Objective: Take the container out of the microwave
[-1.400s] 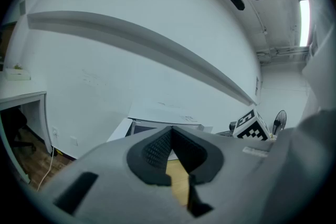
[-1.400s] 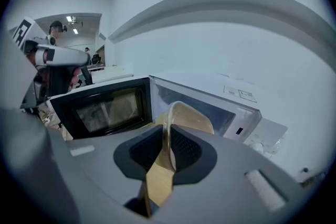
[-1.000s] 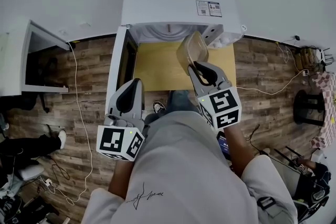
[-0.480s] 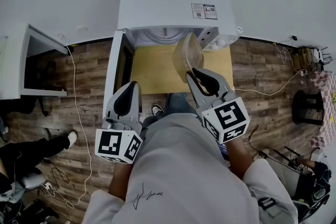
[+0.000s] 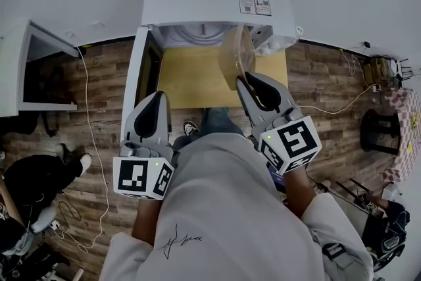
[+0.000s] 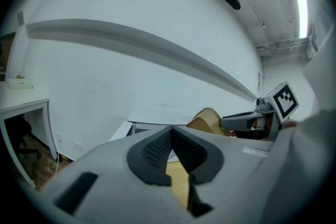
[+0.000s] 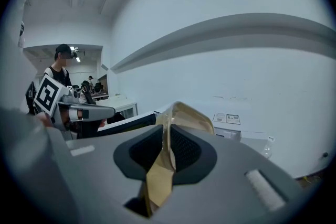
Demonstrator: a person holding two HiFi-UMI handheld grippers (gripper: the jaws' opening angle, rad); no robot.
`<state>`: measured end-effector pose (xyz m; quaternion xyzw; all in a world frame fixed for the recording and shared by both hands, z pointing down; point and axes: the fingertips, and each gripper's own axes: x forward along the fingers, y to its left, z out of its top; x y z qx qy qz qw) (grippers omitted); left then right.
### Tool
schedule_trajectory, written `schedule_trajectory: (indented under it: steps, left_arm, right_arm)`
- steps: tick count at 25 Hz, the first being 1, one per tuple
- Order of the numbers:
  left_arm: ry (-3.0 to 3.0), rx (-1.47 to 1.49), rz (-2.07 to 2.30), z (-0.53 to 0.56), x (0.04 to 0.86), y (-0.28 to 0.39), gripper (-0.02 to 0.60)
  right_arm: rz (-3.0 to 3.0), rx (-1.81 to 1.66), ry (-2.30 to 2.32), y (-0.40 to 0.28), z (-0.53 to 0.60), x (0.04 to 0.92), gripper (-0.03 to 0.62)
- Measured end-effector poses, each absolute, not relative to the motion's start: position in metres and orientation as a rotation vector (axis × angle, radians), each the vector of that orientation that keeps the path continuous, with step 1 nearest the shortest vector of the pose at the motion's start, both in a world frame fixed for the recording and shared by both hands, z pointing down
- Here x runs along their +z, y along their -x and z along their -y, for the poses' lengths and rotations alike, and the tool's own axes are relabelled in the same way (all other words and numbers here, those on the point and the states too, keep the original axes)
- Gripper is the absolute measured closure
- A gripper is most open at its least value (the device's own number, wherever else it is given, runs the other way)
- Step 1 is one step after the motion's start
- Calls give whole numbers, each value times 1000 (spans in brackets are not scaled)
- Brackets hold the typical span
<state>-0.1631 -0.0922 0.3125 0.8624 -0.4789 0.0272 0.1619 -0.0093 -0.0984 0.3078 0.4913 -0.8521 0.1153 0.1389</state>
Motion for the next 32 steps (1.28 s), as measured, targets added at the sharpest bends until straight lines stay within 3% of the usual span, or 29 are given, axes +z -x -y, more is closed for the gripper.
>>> schedule_trajectory:
  steps: [32]
  left_arm:
    - [-2488, 83, 1247, 93, 321, 122, 588]
  right_arm:
    - [2612, 317, -1176, -10, 79, 305, 539]
